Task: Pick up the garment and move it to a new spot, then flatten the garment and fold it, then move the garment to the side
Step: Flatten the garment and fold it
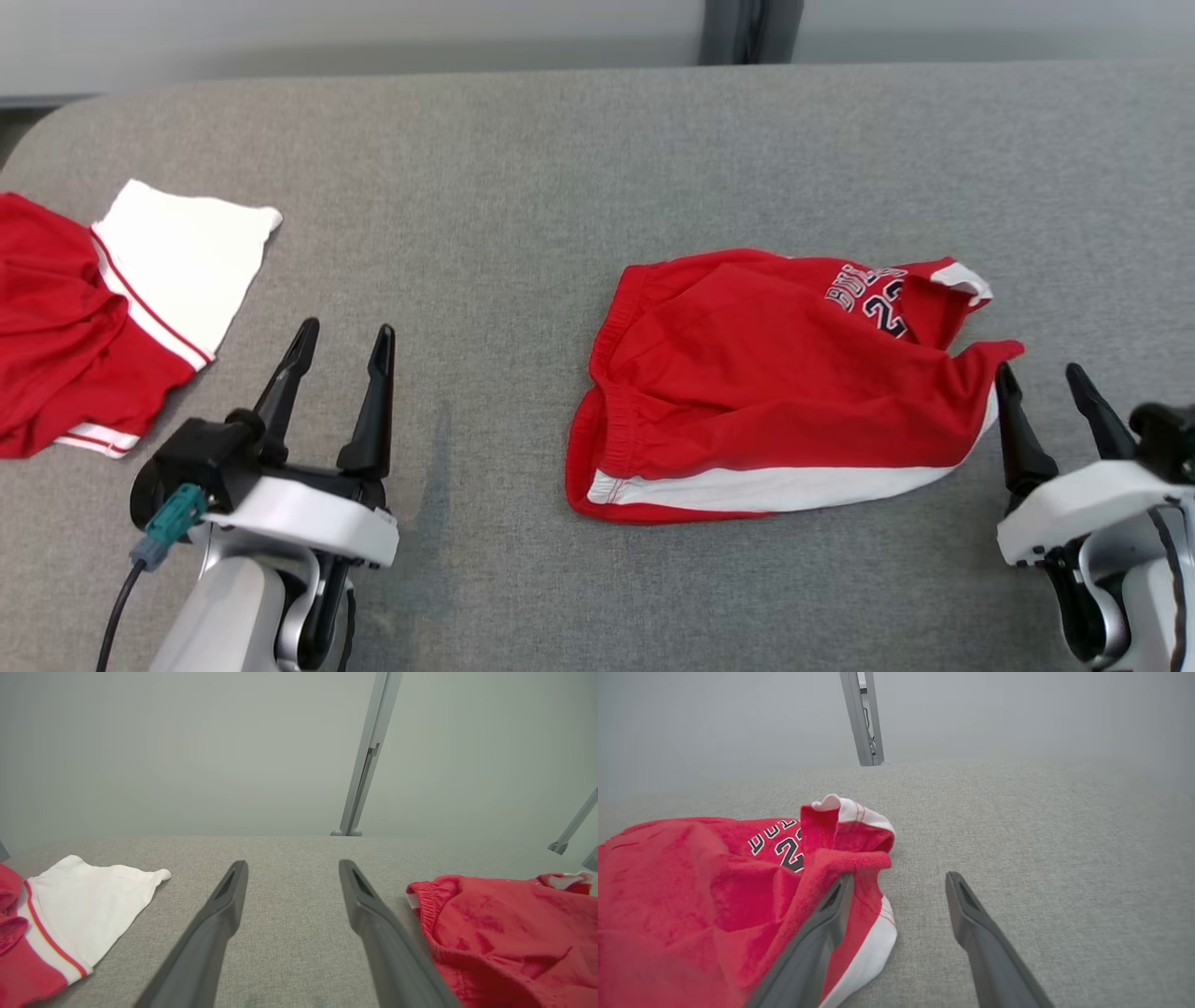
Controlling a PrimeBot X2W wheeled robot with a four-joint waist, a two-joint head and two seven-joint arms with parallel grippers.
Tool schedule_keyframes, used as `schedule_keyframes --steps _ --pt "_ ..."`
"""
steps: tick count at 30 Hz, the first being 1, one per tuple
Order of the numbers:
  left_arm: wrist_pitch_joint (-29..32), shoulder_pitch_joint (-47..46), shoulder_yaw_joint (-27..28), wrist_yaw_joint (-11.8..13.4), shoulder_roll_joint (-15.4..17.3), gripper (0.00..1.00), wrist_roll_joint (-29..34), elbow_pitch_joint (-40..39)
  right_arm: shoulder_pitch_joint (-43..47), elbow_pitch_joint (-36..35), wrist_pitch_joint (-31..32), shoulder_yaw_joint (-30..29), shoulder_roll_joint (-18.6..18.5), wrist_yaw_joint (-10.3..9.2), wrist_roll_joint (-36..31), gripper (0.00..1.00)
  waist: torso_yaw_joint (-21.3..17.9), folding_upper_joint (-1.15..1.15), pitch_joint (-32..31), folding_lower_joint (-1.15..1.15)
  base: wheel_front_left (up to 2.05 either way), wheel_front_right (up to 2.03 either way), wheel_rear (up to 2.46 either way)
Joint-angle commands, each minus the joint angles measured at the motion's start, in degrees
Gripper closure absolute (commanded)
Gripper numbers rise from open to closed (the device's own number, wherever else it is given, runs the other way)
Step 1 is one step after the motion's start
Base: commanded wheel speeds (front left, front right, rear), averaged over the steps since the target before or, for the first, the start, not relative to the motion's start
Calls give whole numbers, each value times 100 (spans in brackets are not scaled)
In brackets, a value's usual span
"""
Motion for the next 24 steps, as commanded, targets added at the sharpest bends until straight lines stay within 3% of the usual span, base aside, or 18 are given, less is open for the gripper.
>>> schedule_keyframes --steps 1,6,14,24 --pt "-11 90 36 12 31 0 23 8 113 -94 -123 -83 24 1 -58 0 -64 0 -135 0 0 0 0" --pt "-11 339 68 63 62 0 -17 -14 479 -606 -428 -230 209 1 -209 0 -137 0 -405 0 0 0 0" --pt "53 841 68 205 123 0 -49 -184 1014 -1352 -538 60 356 1 -300 0 -195 0 -812 0 0 0 0" --pt "244 1278 38 352 184 0 -112 -499 1501 -1693 -381 123 424 1 -233 0 -208 0 -1054 0 0 0 0"
